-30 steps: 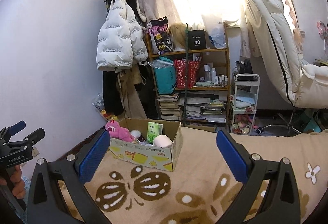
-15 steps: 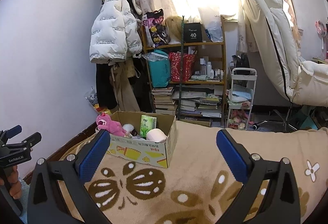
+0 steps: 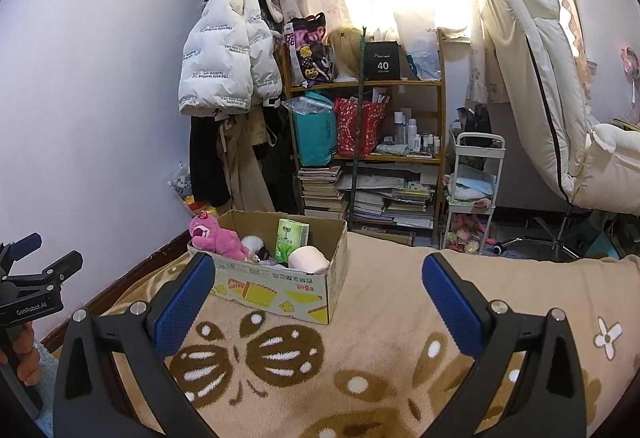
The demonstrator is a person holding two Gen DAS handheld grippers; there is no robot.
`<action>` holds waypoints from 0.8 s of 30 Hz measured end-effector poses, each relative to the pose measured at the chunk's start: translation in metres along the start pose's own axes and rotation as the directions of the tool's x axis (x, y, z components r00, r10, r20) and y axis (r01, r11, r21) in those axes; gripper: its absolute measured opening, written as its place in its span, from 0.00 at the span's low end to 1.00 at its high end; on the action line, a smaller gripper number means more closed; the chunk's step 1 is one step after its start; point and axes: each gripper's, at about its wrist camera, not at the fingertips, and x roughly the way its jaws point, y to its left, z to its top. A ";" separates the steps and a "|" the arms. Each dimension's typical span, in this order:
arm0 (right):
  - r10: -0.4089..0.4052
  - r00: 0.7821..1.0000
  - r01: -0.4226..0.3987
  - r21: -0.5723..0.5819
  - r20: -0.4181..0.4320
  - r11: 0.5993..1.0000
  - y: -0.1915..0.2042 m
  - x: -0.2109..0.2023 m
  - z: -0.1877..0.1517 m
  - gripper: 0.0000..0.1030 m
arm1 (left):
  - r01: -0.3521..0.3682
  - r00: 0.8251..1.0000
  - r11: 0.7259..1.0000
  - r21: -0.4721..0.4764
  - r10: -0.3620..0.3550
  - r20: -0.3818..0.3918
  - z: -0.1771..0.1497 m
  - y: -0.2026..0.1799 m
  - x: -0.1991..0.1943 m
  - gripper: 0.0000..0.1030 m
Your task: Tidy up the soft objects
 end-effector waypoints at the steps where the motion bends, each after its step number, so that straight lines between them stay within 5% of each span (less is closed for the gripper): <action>1: -0.001 1.000 0.001 -0.002 -0.001 1.000 0.001 0.000 0.000 1.00 | 0.000 1.000 1.000 0.001 0.000 0.001 0.000 0.000 0.000 0.99; 24: -0.004 1.000 0.004 0.000 -0.016 1.000 -0.006 0.002 -0.004 1.00 | -0.007 1.000 1.000 0.021 0.007 -0.002 0.001 -0.002 0.005 0.99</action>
